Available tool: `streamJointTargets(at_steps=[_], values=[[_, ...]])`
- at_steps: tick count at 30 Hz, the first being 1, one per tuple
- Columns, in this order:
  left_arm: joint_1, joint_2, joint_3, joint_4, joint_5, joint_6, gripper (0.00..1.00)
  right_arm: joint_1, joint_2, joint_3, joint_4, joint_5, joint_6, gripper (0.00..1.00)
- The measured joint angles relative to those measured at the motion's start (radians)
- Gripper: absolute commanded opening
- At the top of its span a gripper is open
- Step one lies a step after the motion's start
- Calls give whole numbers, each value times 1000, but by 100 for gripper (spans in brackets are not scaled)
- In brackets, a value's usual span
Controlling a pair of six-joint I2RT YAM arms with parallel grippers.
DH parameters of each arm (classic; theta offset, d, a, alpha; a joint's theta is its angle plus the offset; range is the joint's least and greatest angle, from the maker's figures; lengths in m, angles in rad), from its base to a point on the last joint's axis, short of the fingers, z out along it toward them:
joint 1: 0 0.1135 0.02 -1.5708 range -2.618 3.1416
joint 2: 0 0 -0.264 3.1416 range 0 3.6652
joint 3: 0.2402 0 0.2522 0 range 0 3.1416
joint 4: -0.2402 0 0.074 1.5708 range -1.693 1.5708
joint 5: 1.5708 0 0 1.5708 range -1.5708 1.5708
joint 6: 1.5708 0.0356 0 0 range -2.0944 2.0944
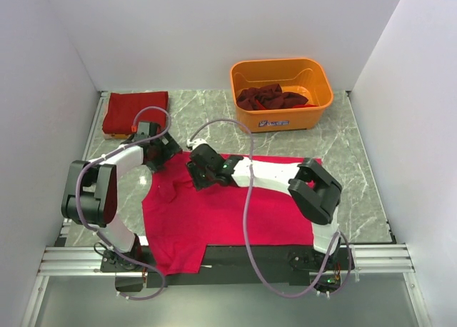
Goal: Fold and stack the t-shirts
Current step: Fold the tshirt
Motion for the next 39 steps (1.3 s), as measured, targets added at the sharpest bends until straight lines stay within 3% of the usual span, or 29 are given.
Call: streamJointTargets(at_steps=[15, 26, 34, 37, 39], values=[[35, 25, -14, 105, 86, 9, 99, 36, 195, 168, -11, 32, 24, 47], [35, 29, -20, 129, 93, 19, 99, 36, 252, 243, -35, 150, 63, 43], [35, 29, -20, 130, 92, 21, 99, 36, 274, 259, -66, 209, 87, 33], [35, 29, -20, 129, 92, 23, 99, 36, 285, 279, -73, 217, 88, 24], [35, 29, -20, 129, 92, 23, 99, 36, 286, 280, -74, 218, 90, 12]])
